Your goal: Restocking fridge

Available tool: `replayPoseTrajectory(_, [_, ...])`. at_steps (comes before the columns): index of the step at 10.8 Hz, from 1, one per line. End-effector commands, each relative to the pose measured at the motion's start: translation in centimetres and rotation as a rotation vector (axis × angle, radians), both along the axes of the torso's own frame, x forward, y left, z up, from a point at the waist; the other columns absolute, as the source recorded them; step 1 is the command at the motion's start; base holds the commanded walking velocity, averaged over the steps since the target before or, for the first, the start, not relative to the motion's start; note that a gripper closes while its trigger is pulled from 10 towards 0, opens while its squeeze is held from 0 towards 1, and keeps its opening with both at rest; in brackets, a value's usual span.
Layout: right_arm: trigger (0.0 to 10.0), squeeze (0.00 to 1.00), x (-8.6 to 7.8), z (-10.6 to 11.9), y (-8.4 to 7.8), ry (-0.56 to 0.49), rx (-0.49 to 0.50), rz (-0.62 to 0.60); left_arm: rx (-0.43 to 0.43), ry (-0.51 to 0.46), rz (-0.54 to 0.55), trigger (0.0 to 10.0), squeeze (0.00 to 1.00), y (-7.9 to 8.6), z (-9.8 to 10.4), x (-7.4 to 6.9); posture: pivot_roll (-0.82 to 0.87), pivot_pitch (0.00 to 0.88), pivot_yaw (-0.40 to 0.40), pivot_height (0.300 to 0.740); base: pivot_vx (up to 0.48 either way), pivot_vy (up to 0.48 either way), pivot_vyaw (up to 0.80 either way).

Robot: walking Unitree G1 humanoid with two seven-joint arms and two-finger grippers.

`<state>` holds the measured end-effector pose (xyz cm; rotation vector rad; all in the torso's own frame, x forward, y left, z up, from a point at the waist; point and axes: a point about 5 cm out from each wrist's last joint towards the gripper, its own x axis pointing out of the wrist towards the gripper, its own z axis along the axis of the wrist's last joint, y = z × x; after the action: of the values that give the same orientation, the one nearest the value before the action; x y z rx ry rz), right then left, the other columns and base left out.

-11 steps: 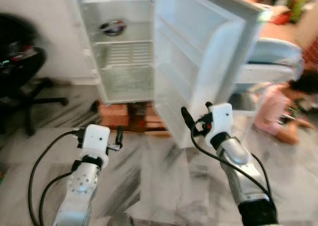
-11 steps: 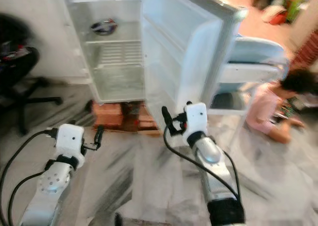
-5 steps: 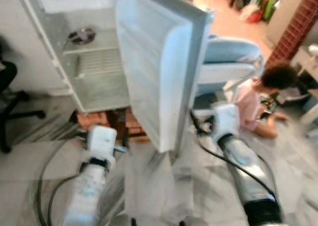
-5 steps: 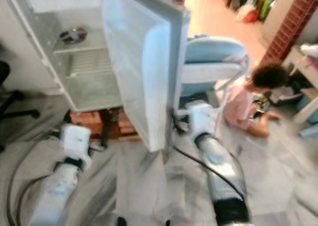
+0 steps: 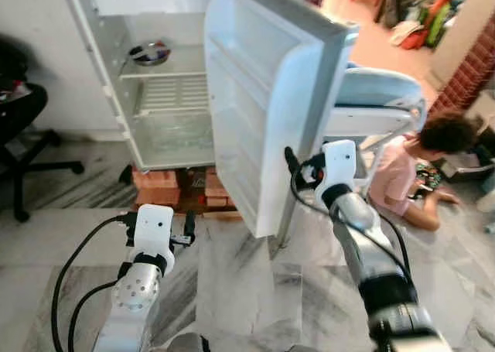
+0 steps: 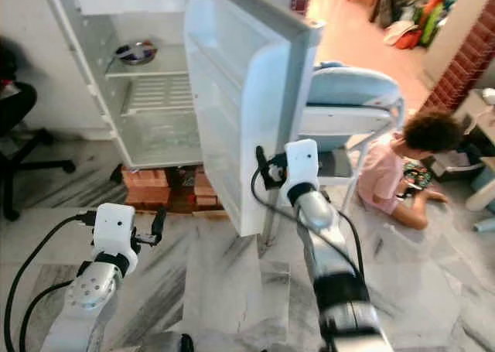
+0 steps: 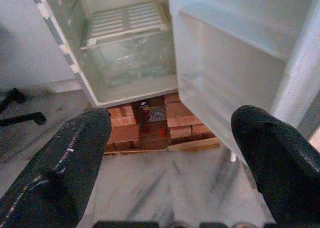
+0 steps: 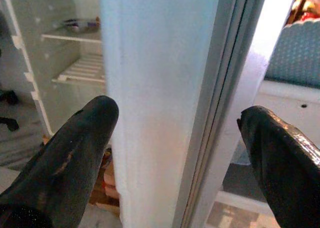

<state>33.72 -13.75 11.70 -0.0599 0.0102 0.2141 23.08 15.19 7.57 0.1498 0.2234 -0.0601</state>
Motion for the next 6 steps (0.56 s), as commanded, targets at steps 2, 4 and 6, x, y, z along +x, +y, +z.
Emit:
replayPoseTrajectory(2, [10.0,0.0,1.2,0.8,-0.3,-0.035,-0.053,-0.083,0.009,0.007,0.016,10.0,0.0,0.6,0.2,-0.3,0.14,0.073,-0.009,0.74,0.0,0.0,0.0])
replayPoseTrajectory(4, [10.0,0.0,2.8,1.4,-0.5,-0.043,-0.144,-0.17,0.04,-0.004,0.004,10.0,0.0,0.3,0.4,-0.3,0.16,0.079,-0.013,0.74,0.0,0.0,0.0])
replayPoseTrajectory(6, [10.0,0.0,3.9,2.8,-0.5,-0.07,-0.086,-0.2,0.047,0.01,0.016,10.0,0.0,0.8,0.2,-0.7,0.17,0.083,-0.017,0.74,0.0,0.0,0.0])
